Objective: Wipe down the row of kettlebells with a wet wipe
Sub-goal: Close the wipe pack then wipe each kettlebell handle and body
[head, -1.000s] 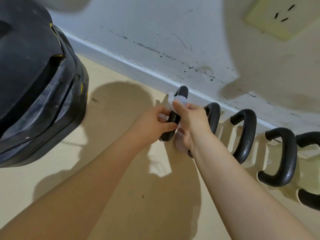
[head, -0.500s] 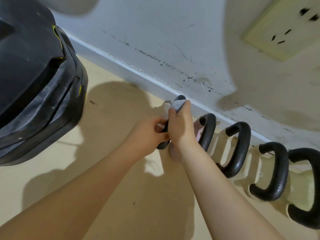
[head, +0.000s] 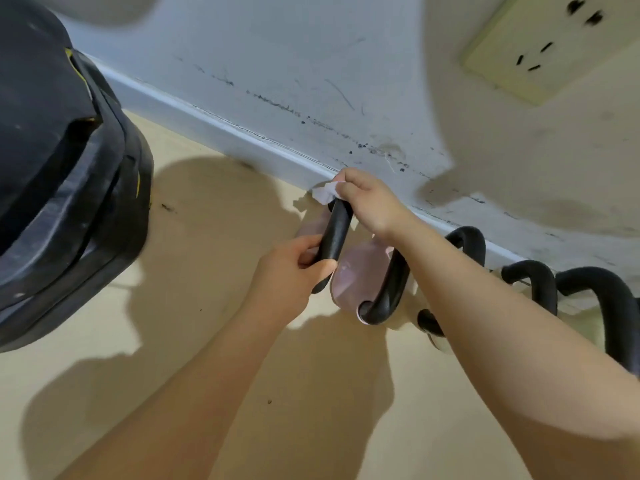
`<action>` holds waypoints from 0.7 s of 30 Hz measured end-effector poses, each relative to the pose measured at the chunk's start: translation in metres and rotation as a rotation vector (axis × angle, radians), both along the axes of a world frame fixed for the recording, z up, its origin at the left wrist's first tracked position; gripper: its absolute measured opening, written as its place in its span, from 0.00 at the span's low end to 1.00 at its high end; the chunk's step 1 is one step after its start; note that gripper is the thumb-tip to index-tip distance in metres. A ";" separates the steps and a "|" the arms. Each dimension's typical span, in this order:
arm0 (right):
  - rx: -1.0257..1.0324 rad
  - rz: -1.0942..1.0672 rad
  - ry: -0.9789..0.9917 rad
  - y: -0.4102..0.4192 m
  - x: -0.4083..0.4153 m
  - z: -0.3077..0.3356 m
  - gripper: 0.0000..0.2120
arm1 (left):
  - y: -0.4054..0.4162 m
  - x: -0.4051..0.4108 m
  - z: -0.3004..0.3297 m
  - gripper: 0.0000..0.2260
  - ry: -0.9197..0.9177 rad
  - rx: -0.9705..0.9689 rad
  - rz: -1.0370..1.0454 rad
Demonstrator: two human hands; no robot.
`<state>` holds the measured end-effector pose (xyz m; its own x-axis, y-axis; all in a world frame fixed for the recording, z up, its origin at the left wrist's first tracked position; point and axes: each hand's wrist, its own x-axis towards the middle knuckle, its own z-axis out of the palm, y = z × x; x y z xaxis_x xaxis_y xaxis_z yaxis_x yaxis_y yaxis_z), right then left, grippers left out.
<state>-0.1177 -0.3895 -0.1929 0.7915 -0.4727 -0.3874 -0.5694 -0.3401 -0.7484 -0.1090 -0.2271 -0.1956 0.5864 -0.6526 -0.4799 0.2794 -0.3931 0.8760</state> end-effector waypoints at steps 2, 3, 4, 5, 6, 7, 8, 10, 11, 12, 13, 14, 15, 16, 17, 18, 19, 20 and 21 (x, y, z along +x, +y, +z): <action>-0.129 0.144 0.029 -0.003 0.007 0.000 0.10 | 0.000 0.002 0.001 0.13 0.018 0.002 -0.001; -0.245 0.269 0.051 0.000 0.008 0.002 0.11 | 0.001 0.002 0.001 0.12 0.019 0.004 0.001; -0.380 0.417 0.073 0.004 0.007 0.002 0.11 | 0.000 0.003 0.001 0.11 0.017 0.014 0.004; -0.500 0.566 0.101 0.008 0.006 0.003 0.09 | 0.000 0.003 0.000 0.09 0.017 0.027 0.009; -0.601 0.700 0.119 0.011 0.005 0.006 0.09 | 0.000 0.003 -0.001 0.07 0.021 0.040 0.019; -0.662 0.802 0.119 0.011 0.004 0.010 0.09 | 0.000 0.003 -0.003 0.07 0.027 0.050 0.032; -0.682 0.863 0.116 0.008 0.005 0.012 0.10 | 0.000 0.003 -0.004 0.07 0.035 0.058 0.049; -0.624 0.814 0.108 -0.003 0.008 0.013 0.16 | 0.000 0.001 -0.005 0.07 0.040 0.070 0.075; -0.590 0.762 0.099 -0.008 0.008 0.009 0.17 | 0.000 0.000 -0.006 0.06 0.034 0.074 0.080; -0.576 0.746 0.102 -0.008 0.008 0.007 0.19 | 0.000 -0.001 -0.005 0.06 0.028 0.076 0.081; -0.607 0.777 0.117 -0.006 0.007 0.006 0.21 | 0.000 -0.001 -0.005 0.06 0.024 0.075 0.077; -0.671 0.829 0.157 -0.001 0.006 0.006 0.21 | 0.000 0.000 -0.004 0.06 0.023 0.075 0.067; -0.738 0.894 0.209 0.001 0.007 0.007 0.19 | 0.000 0.001 -0.004 0.06 0.025 0.077 0.058; -0.756 0.931 0.266 0.001 0.010 0.011 0.16 | 0.000 0.001 -0.004 0.07 0.030 0.083 0.053; -0.729 0.922 0.287 0.000 0.013 0.015 0.13 | 0.000 0.001 -0.003 0.06 0.033 0.087 0.049; -0.657 0.861 0.300 -0.005 0.018 0.016 0.13 | 0.000 0.001 -0.003 0.06 0.034 0.089 0.047; -0.534 0.729 0.278 -0.009 0.022 0.015 0.14 | 0.000 0.001 -0.002 0.05 0.034 0.089 0.049; -0.366 0.538 0.224 -0.008 0.022 0.013 0.15 | 0.001 0.000 -0.002 0.05 0.034 0.085 0.057; -0.202 0.321 0.157 -0.005 0.020 0.009 0.15 | 0.001 -0.001 -0.003 0.05 0.035 0.076 0.072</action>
<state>-0.0972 -0.3940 -0.1837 0.8498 -0.2899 -0.4402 -0.5124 -0.6501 -0.5610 -0.1102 -0.2263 -0.1985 0.6126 -0.5702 -0.5473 0.3393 -0.4357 0.8337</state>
